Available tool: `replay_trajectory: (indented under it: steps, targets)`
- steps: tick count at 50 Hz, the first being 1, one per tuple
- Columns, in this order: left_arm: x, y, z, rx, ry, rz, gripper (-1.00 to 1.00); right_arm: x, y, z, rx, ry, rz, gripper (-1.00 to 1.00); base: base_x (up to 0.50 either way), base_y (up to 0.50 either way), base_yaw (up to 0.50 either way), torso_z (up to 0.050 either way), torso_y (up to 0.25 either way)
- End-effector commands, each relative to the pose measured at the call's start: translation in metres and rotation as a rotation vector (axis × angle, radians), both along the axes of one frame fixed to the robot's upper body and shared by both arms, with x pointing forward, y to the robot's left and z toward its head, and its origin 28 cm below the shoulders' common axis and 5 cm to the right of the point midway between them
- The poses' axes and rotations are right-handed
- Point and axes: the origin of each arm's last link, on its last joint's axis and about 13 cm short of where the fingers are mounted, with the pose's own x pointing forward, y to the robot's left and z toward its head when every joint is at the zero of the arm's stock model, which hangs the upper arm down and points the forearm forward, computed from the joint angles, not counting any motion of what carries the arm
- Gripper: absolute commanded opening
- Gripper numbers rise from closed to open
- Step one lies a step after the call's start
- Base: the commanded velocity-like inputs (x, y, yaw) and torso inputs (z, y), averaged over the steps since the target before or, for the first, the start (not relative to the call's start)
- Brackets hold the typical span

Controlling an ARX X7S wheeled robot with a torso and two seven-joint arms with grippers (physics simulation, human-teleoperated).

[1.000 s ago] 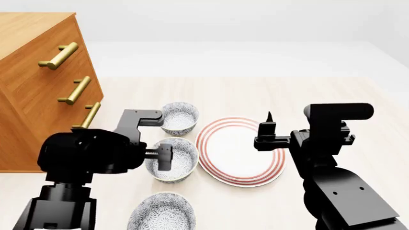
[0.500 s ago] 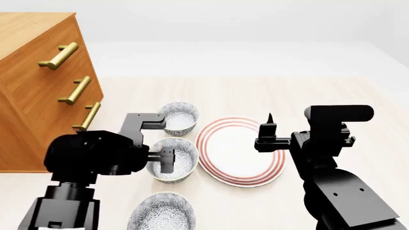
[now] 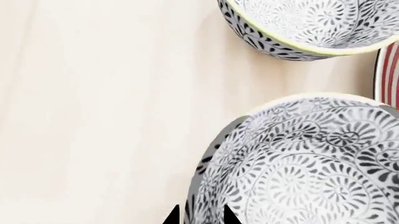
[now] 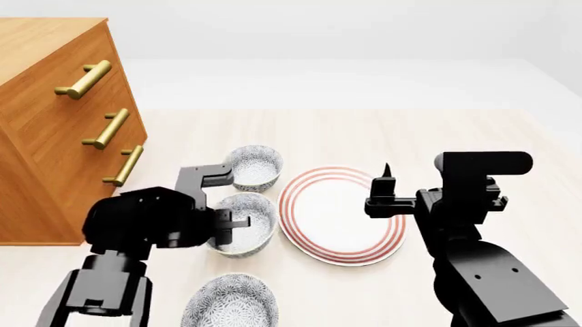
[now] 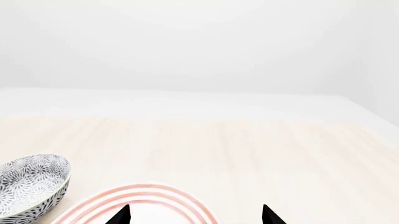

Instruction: Stack the bowl in the middle on the bowl at the back.

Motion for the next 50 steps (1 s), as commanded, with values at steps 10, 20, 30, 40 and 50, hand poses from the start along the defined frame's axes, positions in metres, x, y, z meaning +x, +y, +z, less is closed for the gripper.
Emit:
replay_trajectory:
  steps: [10,20,30,40,50]
  targets:
    - [0.012,0.016,-0.008,0.089,-0.017,0.142,-1.0,0.001,0.001,-0.001,0.001,0.004,-0.003,1.0,0.0,0.0,0.0,0.0,0.0]
    - [0.007,0.022,0.006,0.086,-0.08,0.153,-1.0,0.0,0.001,0.0,0.003,0.002,-0.001,1.0,0.0,0.0,0.0,0.0,0.0]
    - [-0.006,0.034,0.021,0.066,-0.113,0.165,-1.0,-0.001,0.002,0.001,0.002,-0.002,-0.002,1.0,0.0,0.0,0.0,0.0,0.0]
    - [-0.035,0.041,0.049,0.016,-0.149,0.146,-1.0,-0.005,0.004,0.005,-0.004,-0.011,-0.002,1.0,0.0,0.0,0.0,0.0,0.0]
    - [-0.078,0.041,0.085,-0.084,-0.175,0.106,-1.0,-0.011,0.008,0.008,-0.006,-0.022,0.003,1.0,0.0,0.0,0.0,0.0,0.0]
